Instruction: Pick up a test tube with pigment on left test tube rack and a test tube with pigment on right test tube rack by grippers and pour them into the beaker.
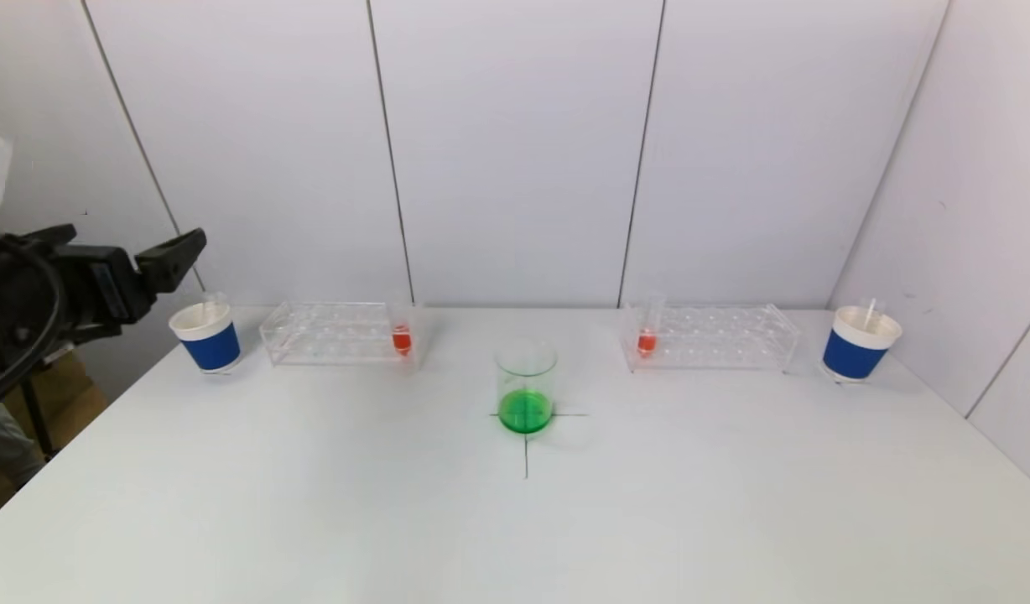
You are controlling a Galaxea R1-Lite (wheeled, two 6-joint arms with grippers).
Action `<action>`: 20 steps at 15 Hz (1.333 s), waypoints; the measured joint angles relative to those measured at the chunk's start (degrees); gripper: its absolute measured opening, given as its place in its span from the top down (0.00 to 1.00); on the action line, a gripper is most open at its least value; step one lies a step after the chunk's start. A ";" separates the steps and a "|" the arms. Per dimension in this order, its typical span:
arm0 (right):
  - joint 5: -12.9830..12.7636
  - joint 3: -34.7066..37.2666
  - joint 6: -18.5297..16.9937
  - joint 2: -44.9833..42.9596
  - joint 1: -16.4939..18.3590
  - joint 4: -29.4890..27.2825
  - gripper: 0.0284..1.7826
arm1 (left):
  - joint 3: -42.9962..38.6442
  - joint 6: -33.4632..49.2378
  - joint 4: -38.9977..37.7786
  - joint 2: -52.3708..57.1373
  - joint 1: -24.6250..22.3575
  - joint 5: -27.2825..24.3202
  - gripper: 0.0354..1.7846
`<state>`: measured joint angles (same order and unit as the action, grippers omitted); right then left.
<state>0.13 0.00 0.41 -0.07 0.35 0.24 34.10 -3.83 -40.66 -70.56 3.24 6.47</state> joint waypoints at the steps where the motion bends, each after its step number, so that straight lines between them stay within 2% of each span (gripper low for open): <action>1: -0.02 0.00 0.00 0.00 0.00 0.00 0.01 | -3.49 -0.09 -0.02 2.80 0.09 -0.15 0.01; 6: 0.02 0.00 0.00 0.00 0.00 -0.02 0.01 | -20.24 -0.44 0.37 18.08 0.91 -2.90 0.01; 11: 0.00 0.00 0.00 0.00 0.02 0.00 0.01 | -31.15 -2.07 2.68 35.62 -0.02 -2.62 0.01; 15: -0.02 0.00 0.00 0.00 0.00 0.00 0.01 | -33.77 -2.34 12.37 48.04 -2.72 -1.90 0.01; 20: 0.00 0.00 0.00 0.00 0.00 0.00 0.01 | -34.07 -2.43 28.43 60.37 -3.32 -1.62 0.01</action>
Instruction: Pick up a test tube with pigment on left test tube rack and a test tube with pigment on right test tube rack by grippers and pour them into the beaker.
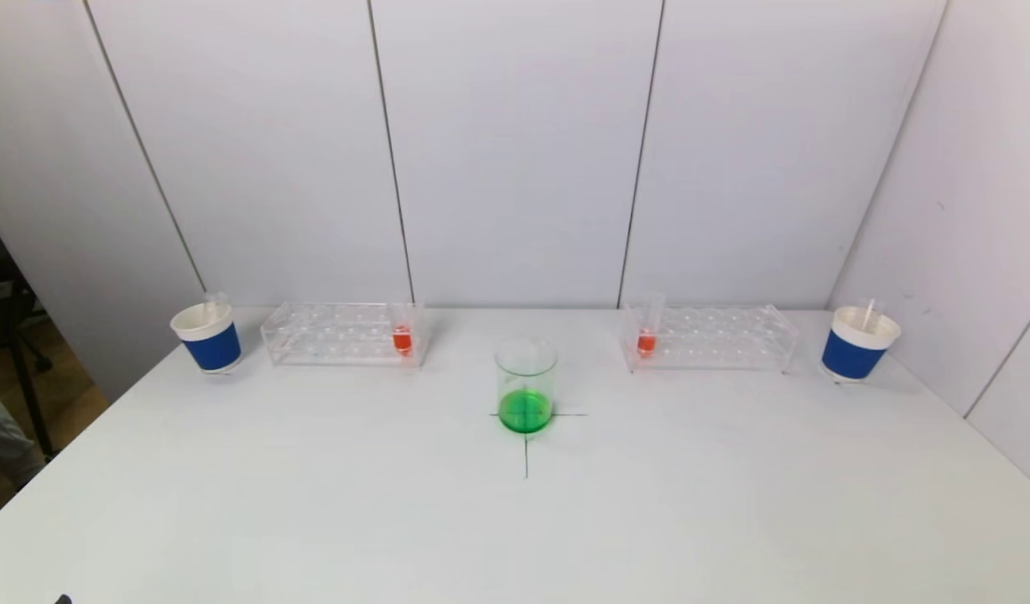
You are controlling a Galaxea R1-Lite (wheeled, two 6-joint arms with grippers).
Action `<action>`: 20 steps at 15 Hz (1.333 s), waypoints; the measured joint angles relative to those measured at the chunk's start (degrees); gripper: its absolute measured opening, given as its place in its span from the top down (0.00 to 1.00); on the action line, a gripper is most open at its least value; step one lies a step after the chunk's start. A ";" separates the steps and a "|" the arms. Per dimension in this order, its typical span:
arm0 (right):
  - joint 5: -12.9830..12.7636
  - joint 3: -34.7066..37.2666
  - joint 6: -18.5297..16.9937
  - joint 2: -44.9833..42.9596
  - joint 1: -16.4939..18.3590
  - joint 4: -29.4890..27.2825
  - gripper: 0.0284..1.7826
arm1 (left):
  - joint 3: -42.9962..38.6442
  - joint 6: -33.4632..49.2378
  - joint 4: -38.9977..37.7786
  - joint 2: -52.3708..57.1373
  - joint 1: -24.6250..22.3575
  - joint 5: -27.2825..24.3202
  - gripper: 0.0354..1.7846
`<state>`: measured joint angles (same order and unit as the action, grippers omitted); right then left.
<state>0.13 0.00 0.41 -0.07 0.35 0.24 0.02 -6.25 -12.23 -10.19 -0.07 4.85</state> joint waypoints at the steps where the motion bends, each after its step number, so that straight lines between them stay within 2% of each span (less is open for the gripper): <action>1: -0.02 0.00 0.00 0.00 0.00 0.00 0.01 | 0.02 0.04 3.08 1.96 -0.09 -0.32 0.01; 3: 0.02 0.00 0.00 0.00 0.00 -0.02 0.01 | 0.39 -0.05 7.38 5.24 -0.22 -1.46 0.01; 6: -0.02 0.00 -0.01 0.00 -0.02 0.00 0.01 | 0.11 0.17 12.02 8.79 -0.22 -6.01 0.01; 8: 0.00 0.00 0.00 0.00 0.00 0.00 0.01 | 0.02 0.91 12.45 9.75 -0.17 -6.85 0.01; 15: -0.02 0.00 0.00 0.00 0.00 0.00 0.01 | -0.02 5.92 12.13 10.30 -0.17 -5.25 0.01; 20: -0.02 0.00 0.00 0.00 0.00 0.00 0.01 | -0.02 6.21 12.07 10.30 -0.15 -4.95 0.01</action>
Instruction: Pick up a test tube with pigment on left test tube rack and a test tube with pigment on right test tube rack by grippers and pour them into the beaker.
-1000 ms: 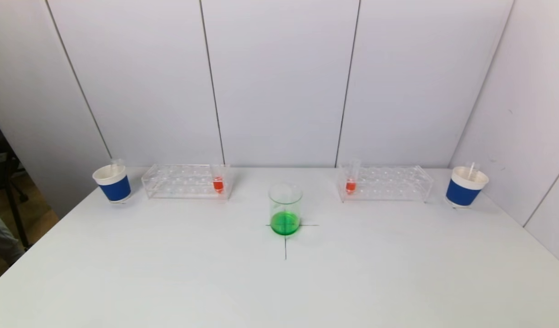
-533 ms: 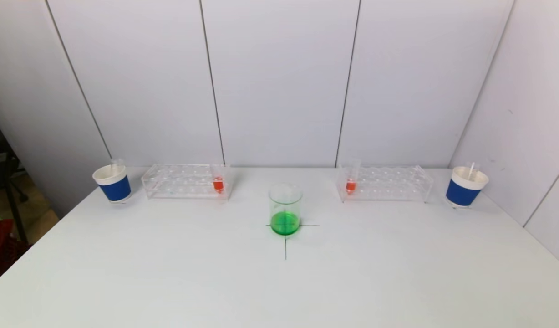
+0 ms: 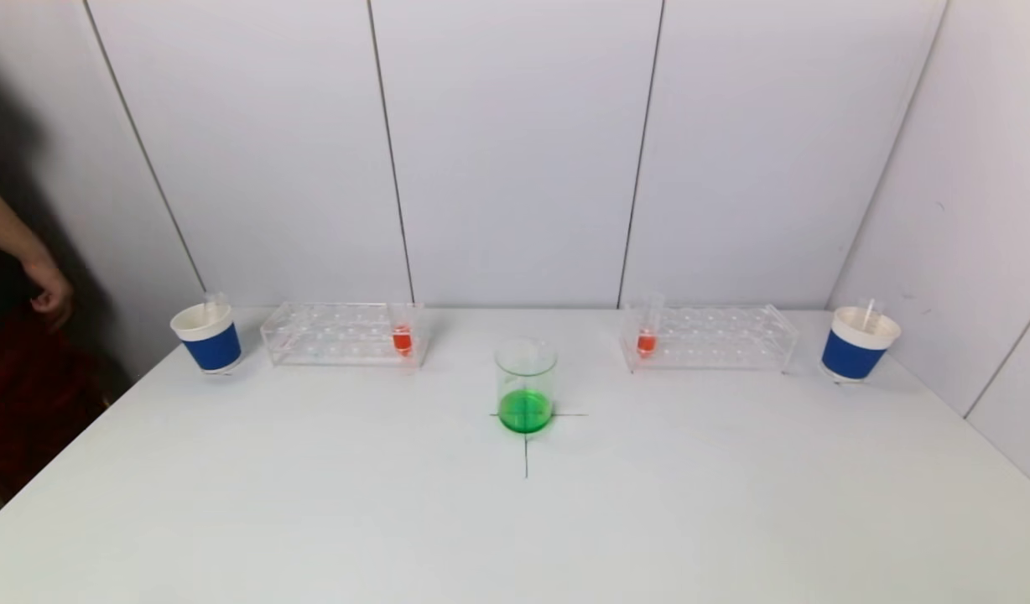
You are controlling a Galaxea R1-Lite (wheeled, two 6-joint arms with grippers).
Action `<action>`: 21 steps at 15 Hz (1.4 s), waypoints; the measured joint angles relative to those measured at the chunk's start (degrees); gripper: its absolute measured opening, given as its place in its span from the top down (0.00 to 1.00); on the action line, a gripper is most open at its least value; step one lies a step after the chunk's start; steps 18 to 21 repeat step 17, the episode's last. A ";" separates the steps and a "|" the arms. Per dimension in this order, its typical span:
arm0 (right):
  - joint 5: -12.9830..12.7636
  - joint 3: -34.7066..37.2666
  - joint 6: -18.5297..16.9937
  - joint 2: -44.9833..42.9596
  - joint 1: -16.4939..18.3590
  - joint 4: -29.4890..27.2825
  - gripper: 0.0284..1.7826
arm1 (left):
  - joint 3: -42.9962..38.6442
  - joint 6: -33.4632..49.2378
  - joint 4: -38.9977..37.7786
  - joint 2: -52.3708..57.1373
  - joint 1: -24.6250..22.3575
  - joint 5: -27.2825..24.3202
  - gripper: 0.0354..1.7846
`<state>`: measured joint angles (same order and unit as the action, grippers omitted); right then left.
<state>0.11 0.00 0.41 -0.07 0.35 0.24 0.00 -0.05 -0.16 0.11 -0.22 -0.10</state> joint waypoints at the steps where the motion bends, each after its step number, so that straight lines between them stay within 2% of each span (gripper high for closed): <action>1: 0.05 0.00 0.00 0.00 0.00 -0.02 0.01 | 0.00 0.00 0.00 0.00 0.00 0.00 0.01; 21: -0.04 0.00 -0.34 0.07 0.00 0.06 0.01 | 0.00 0.00 0.00 0.00 -0.02 0.00 0.01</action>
